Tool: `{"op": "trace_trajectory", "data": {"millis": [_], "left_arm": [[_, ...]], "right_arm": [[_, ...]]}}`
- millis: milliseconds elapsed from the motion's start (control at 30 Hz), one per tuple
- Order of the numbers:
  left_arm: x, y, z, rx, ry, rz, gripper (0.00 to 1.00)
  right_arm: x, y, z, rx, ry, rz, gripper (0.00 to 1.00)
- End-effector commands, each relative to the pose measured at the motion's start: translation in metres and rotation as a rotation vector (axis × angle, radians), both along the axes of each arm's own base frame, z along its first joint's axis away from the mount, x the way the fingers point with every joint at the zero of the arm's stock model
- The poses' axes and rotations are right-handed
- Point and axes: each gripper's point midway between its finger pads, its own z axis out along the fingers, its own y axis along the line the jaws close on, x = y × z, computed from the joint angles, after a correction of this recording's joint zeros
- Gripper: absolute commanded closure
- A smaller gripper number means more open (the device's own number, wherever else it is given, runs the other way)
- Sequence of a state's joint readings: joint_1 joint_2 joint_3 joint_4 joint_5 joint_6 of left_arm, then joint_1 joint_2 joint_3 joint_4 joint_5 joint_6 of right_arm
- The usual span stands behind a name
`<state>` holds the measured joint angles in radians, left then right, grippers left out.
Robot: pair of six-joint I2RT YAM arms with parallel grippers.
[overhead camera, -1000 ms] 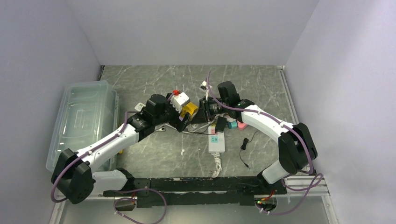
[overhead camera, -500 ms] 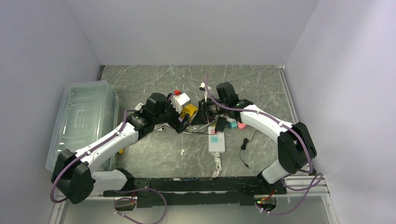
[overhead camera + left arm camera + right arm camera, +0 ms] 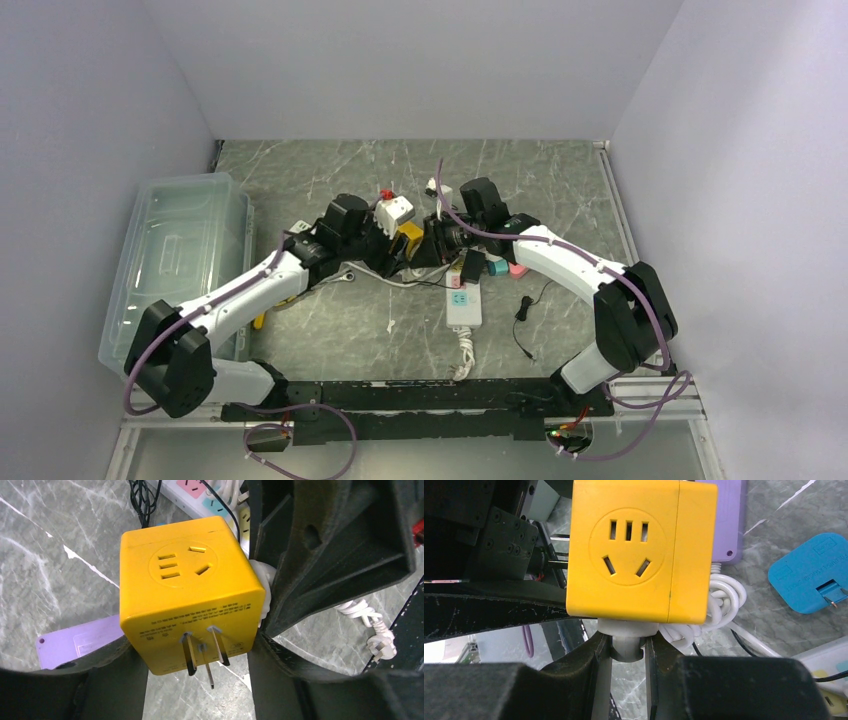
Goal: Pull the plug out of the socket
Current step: Remove the plug from the socket.
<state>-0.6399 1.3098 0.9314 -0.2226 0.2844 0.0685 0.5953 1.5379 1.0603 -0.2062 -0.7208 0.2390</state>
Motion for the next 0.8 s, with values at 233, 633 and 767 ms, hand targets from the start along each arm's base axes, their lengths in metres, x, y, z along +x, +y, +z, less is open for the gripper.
{"op": "trace_trajectory", "data": {"millis": [233, 633, 767], "left_arm": [[0.014, -0.011, 0.029, -0.138, 0.021, 0.107, 1.0], [0.021, -0.002, 0.042, -0.323, 0.126, 0.121, 1.0], [0.019, -0.003, 0.045, -0.339, 0.127, 0.101, 1.0]], "right_arm": [[0.014, 0.008, 0.043, 0.094, -0.2, -0.075, 0.59], [0.033, -0.018, 0.046, 0.159, -0.372, -0.288, 0.31], [0.024, -0.017, 0.051, 0.236, -0.404, -0.276, 0.4]]}}
